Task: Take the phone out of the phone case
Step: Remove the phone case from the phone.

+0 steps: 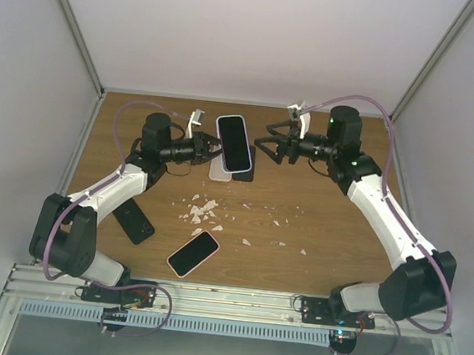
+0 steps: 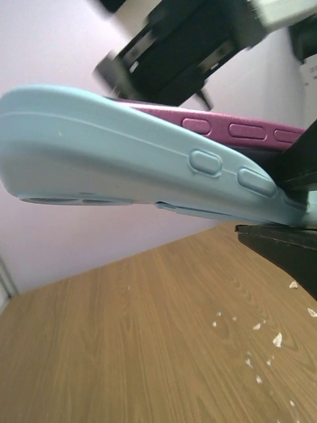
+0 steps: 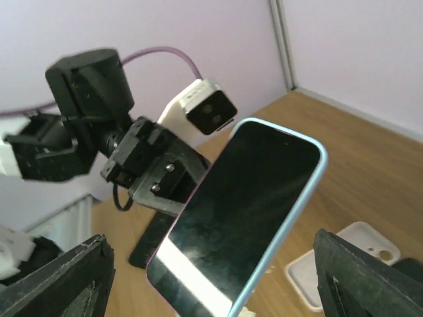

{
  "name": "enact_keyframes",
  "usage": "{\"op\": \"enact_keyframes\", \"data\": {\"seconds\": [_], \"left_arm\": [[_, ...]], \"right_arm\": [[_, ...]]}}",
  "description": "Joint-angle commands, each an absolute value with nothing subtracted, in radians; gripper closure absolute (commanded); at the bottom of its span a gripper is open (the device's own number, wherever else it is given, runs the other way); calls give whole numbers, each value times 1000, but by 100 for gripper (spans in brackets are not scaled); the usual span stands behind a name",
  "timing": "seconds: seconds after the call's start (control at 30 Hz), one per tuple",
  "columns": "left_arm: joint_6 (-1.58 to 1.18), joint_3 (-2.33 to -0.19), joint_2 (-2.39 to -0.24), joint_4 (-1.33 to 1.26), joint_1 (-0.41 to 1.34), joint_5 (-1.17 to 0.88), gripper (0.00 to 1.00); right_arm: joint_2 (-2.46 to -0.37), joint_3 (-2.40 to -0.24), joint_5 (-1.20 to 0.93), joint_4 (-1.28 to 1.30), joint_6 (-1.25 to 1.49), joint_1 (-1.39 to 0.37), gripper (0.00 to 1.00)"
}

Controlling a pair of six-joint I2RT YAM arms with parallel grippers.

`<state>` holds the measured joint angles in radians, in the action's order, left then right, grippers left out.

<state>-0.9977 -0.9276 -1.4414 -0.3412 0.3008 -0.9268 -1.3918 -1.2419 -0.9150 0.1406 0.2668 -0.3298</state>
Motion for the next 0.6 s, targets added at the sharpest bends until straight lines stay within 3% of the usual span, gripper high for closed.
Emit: {"op": "enact_keyframes", "data": {"seconds": [0.0,0.33,0.57], "left_arm": [[-1049,-970,-1462,-274,277,-844,100],[-1176,-959,-1501,-282,264,-857,100],[-1218,-953,-1516,-300,261,-876,99]], "right_arm": [[-1321,-1252,-625,269,-98,-441,18],[-1325,-1168,-216,261,-398,-688,25],[-1362,-1141,-39,214,-490,-804,27]]}}
